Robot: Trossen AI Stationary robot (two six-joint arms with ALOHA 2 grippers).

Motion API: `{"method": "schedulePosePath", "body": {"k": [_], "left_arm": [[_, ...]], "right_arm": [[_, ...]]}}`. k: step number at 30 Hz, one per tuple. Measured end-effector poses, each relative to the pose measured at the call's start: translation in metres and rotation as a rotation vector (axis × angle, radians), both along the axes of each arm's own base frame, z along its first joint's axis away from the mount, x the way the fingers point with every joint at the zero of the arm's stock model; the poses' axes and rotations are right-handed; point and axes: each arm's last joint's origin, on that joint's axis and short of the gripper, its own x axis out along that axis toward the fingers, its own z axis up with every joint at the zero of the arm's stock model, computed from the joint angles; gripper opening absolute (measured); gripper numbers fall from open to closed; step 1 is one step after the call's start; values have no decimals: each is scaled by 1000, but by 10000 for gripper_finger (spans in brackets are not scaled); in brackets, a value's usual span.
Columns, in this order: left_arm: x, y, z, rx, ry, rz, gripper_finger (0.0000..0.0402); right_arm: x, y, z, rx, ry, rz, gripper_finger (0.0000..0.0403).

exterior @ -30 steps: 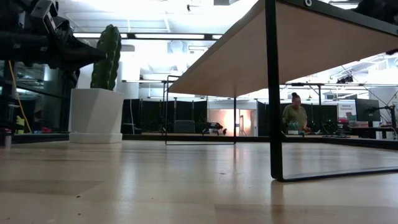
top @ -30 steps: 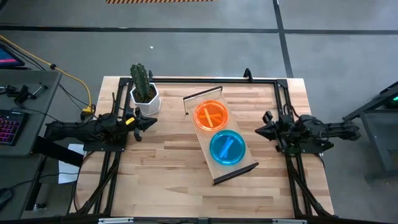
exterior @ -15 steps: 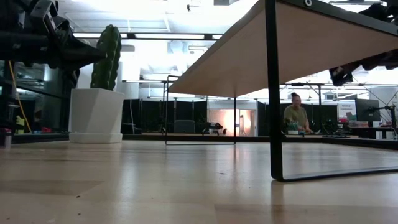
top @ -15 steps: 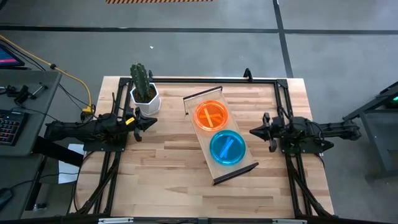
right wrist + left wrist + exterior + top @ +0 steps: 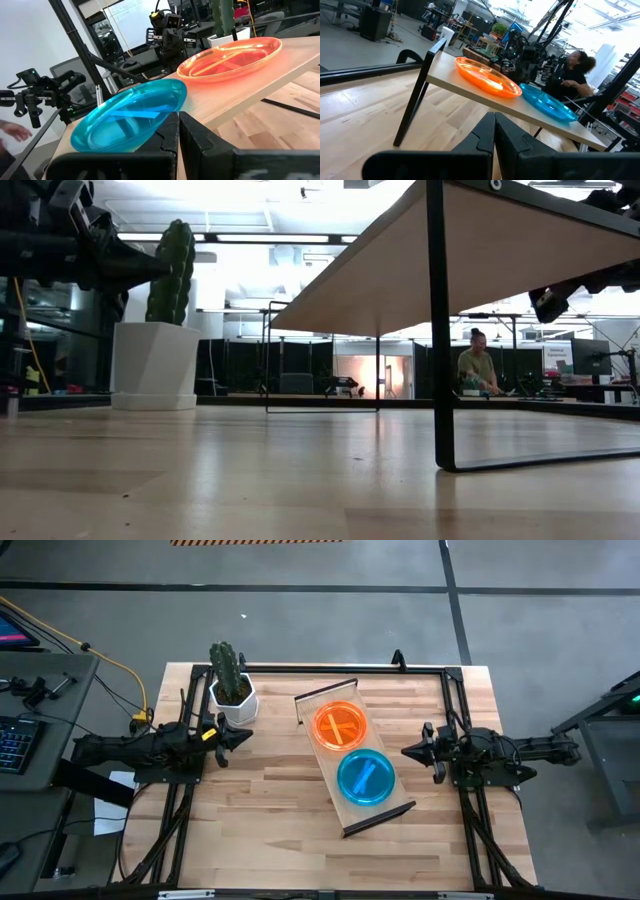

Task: Place and stack plates onto a shelf
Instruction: Return to Home Position

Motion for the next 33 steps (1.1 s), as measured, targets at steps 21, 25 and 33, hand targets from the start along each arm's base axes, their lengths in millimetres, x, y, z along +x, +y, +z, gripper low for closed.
{"method": "schedulePosePath", "body": {"k": [21,25,33], "left_arm": [[0,0,0,0,0,0,1],[0,0,0,0,0,0,1],[0,0,0,0,0,0,1]], "right_arm": [[0,0,0,-2,1,0,0],[0,0,0,-2,1,0,0],[0,0,0,-3,1,0,0]]}}
